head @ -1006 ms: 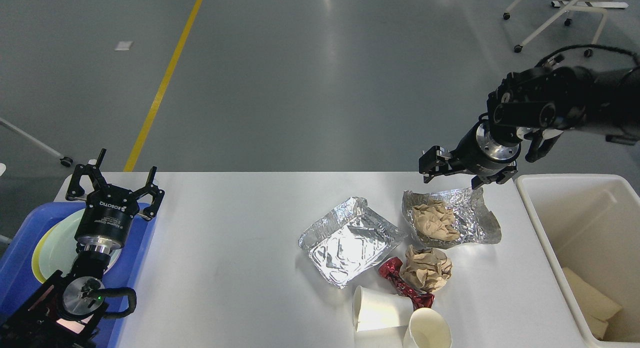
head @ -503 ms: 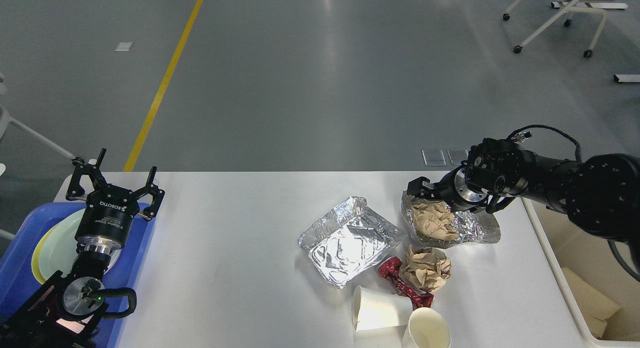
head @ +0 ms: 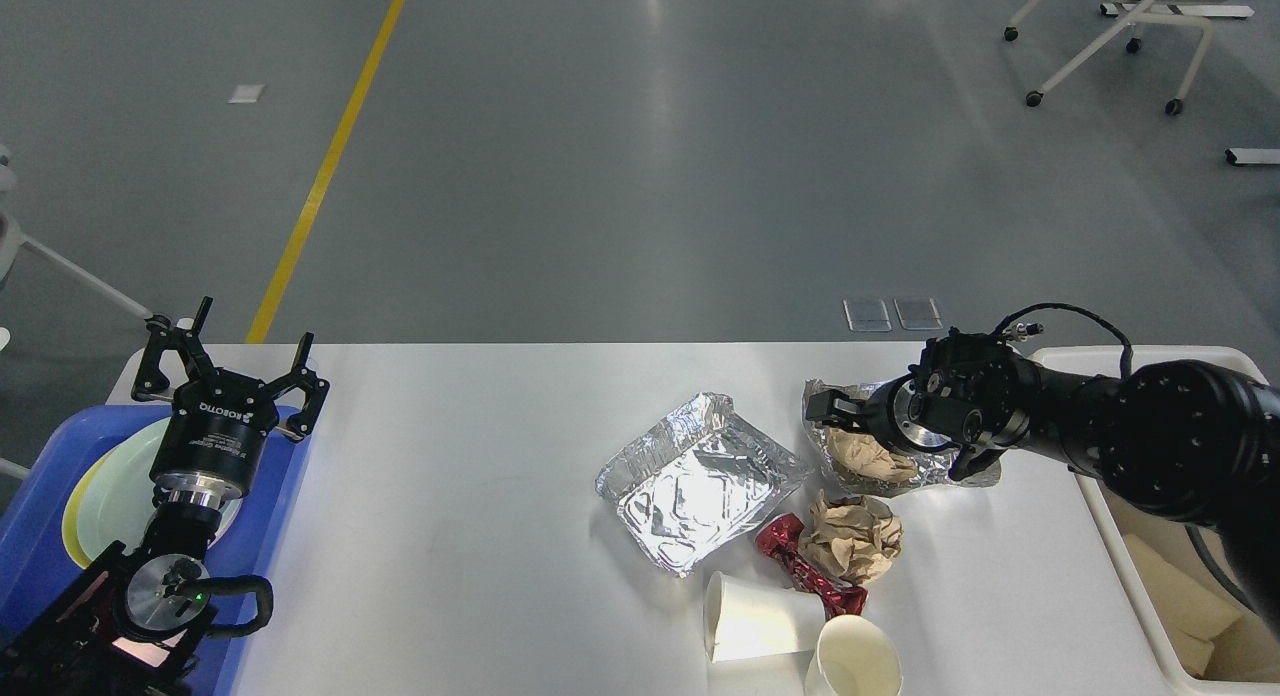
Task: Tidy desktop
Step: 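Lower the right gripper and grasp the brown paper inside the foil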
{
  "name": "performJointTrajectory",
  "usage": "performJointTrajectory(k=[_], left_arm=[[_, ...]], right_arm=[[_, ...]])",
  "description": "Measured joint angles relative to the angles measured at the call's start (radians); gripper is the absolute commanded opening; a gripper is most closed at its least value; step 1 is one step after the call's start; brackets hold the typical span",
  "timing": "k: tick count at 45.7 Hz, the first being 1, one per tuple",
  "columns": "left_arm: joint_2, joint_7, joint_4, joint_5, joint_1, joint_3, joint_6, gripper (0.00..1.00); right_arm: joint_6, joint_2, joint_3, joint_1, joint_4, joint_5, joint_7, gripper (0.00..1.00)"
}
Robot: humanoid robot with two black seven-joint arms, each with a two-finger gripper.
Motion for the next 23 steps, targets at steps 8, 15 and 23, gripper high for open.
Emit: performJointTrajectory(k=[8, 15, 23], left_arm=[[0.0, 0.0, 0.0, 0.0, 0.0, 0.0, 0.0, 0.96], [0.0, 0.0, -0.001, 0.0, 0.0, 0.0, 0.0, 0.96], [0.0, 0.0, -0.001, 0.0, 0.0, 0.0, 0.0, 0.96]], right_arm=[[-0.073, 0.004, 0.0, -0.035, -0.003, -0.015, 0.0, 0.9], [-0.096, 0.003, 0.0, -0.054, -0.021, -0.016, -0.002, 0.75], [-0.099, 0.002, 0.0, -0.084, -0.032, -0.016, -0.002, 0.56]])
